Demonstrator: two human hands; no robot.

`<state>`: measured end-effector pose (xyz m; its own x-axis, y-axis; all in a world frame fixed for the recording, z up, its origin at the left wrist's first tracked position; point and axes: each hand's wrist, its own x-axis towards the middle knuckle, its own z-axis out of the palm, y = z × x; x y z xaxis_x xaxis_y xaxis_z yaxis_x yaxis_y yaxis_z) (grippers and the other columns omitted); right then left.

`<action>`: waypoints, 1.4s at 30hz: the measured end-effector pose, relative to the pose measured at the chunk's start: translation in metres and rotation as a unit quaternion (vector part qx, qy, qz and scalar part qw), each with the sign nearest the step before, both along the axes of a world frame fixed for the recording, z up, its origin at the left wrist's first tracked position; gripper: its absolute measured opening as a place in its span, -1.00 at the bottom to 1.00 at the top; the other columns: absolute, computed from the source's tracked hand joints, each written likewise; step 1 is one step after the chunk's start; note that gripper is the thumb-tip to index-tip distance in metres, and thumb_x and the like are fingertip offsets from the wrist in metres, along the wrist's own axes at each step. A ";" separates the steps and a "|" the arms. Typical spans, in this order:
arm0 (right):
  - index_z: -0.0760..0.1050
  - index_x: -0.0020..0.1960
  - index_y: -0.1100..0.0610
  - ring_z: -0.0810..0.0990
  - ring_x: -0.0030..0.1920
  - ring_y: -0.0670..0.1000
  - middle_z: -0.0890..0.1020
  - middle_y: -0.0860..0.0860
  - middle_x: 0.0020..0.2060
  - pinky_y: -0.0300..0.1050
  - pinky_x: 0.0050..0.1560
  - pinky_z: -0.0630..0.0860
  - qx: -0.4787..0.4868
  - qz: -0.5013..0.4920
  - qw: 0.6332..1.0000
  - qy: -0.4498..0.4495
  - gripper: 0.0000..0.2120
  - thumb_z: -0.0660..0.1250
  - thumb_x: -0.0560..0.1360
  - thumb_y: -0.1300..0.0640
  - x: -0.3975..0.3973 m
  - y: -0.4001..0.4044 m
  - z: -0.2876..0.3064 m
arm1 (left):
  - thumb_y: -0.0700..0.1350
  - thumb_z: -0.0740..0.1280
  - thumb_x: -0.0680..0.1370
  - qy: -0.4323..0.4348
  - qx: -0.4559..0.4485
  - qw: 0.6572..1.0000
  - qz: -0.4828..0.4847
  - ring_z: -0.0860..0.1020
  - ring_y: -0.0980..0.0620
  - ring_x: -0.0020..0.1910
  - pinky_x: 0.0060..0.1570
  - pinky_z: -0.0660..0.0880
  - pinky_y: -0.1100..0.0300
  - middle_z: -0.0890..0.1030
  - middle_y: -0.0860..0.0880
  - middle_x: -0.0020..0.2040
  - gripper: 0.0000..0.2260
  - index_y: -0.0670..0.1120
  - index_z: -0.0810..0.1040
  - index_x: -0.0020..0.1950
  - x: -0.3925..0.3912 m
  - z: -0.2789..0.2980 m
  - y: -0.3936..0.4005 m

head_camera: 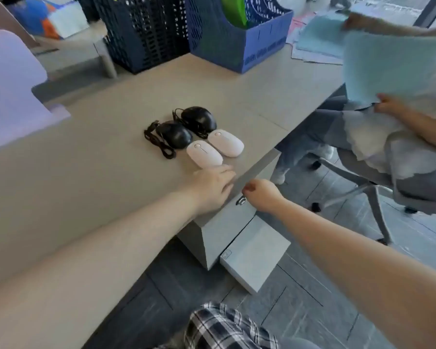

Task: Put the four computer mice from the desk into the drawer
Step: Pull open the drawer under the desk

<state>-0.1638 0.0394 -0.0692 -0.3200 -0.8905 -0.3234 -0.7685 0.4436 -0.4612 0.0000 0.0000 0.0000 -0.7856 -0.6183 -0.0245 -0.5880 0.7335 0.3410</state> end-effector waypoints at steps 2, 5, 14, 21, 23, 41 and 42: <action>0.58 0.05 0.22 0.59 0.05 0.20 0.66 0.16 0.04 -0.10 -0.12 0.44 0.000 -0.005 1.000 -0.003 -0.73 0.13 0.55 0.17 0.001 0.005 -0.021 | -0.10 0.16 0.60 0.008 0.002 1.000 0.014 0.24 -0.02 0.47 0.38 0.21 0.14 0.29 -0.07 0.50 -0.62 -0.14 0.36 0.42 0.001 -0.019 0.001; 0.55 0.12 0.22 0.58 0.07 0.22 0.64 0.18 0.07 -0.08 -0.09 0.46 -0.002 -0.010 1.000 -0.011 -0.73 0.14 0.56 0.16 0.002 0.006 -0.058 | -0.07 0.16 0.61 0.012 -0.021 0.999 0.027 0.10 0.00 0.53 0.50 0.11 0.07 0.15 -0.06 0.55 -0.53 -0.12 0.20 0.50 0.006 -0.049 0.004; 0.40 0.24 0.14 0.54 -0.12 0.17 0.61 0.17 0.01 -0.09 -0.22 0.42 -0.057 -0.079 0.994 -0.053 -0.72 0.10 0.56 0.16 0.008 0.015 -0.098 | -0.05 0.12 0.62 0.012 -0.070 0.995 0.066 0.13 0.07 0.52 0.46 0.17 0.08 0.16 0.03 0.55 -0.55 -0.05 0.18 0.51 0.006 -0.060 0.013; 0.39 -0.02 0.16 0.49 -0.09 0.10 0.51 0.13 -0.08 -0.03 -0.06 0.51 -0.024 -0.193 0.952 -0.238 -0.91 0.13 0.58 0.17 0.006 -0.003 -0.100 | -0.12 0.11 0.62 0.032 -0.075 0.995 0.066 0.18 0.05 0.51 0.45 0.21 0.05 0.21 0.02 0.54 -0.59 -0.05 0.24 0.49 0.003 -0.063 0.006; 0.42 -0.05 0.18 0.52 -0.17 0.06 0.56 0.10 -0.16 -0.10 -0.23 0.53 -0.001 -0.271 0.900 -0.342 -0.90 0.15 0.58 0.20 0.006 -0.007 -0.098 | -0.13 0.11 0.62 0.028 -0.076 0.995 0.064 0.18 0.05 0.51 0.45 0.22 0.04 0.21 0.02 0.54 -0.59 -0.05 0.23 0.49 0.004 -0.065 0.005; 0.35 0.29 0.14 0.29 0.35 0.11 0.43 0.05 0.26 0.05 0.32 0.33 -0.184 -0.160 0.970 -0.013 -0.70 0.15 0.57 0.18 -0.018 0.061 -0.096 | -0.17 0.04 0.64 0.001 -0.090 0.994 0.069 0.12 0.04 0.52 0.45 0.13 0.10 0.14 0.02 0.56 -0.57 -0.06 0.16 0.52 0.003 -0.064 0.011; 0.32 0.35 0.16 0.23 0.43 0.11 0.38 0.07 0.36 0.03 0.40 0.26 -0.215 -0.144 0.966 0.005 -0.67 0.13 0.59 0.18 -0.021 0.062 -0.090 | -0.17 0.03 0.64 -0.008 -0.094 0.993 0.070 0.11 0.04 0.53 0.45 0.13 0.10 0.12 0.02 0.56 -0.57 -0.06 0.14 0.52 0.002 -0.064 0.013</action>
<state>-0.1851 0.1015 -0.1597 -0.5762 -0.8150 0.0615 -0.6466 0.4086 -0.6442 0.0025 0.0126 -0.0639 -0.6926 -0.7157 0.0900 -0.6924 0.6946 0.1951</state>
